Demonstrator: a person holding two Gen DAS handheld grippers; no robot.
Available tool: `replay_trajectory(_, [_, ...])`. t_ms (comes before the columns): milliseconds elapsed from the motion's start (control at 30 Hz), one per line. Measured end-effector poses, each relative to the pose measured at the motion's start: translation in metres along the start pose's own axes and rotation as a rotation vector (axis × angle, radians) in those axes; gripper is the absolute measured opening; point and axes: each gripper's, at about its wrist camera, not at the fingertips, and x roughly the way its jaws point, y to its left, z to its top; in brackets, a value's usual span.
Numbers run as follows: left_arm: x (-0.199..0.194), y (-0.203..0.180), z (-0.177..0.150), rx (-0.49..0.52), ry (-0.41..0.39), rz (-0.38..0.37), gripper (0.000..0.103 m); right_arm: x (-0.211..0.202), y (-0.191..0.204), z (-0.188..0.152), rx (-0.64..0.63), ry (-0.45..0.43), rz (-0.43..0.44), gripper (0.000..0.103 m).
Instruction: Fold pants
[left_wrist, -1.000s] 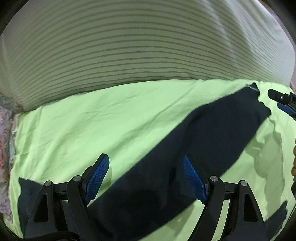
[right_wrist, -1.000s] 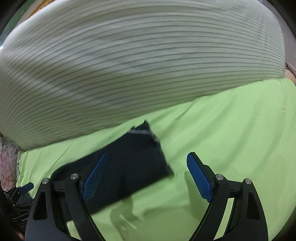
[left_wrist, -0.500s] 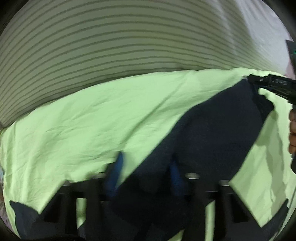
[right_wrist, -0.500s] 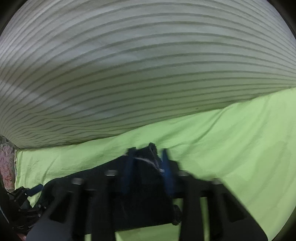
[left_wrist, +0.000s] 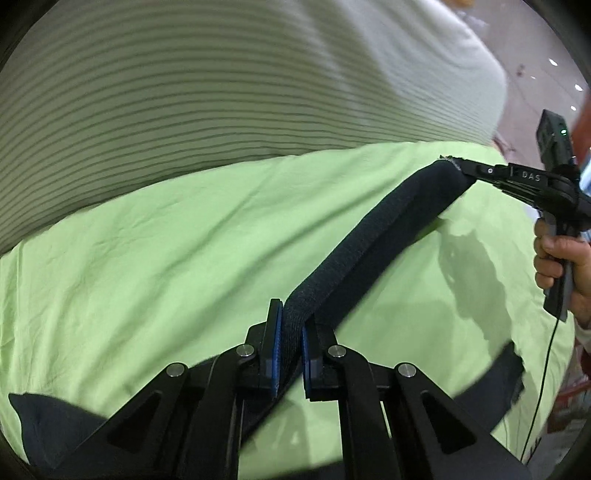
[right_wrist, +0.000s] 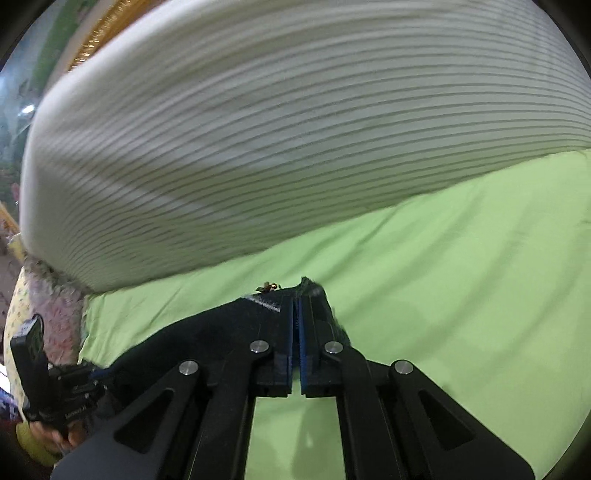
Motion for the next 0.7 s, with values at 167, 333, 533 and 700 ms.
replay_trajectory(167, [-0.022, -0.029, -0.021, 0.063, -0.006, -0.034, 0.007, -0.036, -0.017, -0.037, -0.024, 0.030, 0.008, 0.003])
replay_trajectory(333, [-0.038, -0.057, -0.062, 0.121, 0.001, -0.059, 0.007, -0.065, -0.026, -0.079, 0.003, 0.058, 0.001, 0.003])
replay_trajectory(533, [-0.060, -0.079, -0.115, 0.184, -0.006, -0.025, 0.007, -0.096, -0.027, -0.142, -0.009, 0.052, 0.002, 0.003])
replay_trajectory(700, [-0.071, -0.101, -0.151, 0.281, 0.009, 0.004, 0.007, -0.107, -0.039, -0.175, 0.006, 0.061, -0.024, 0.003])
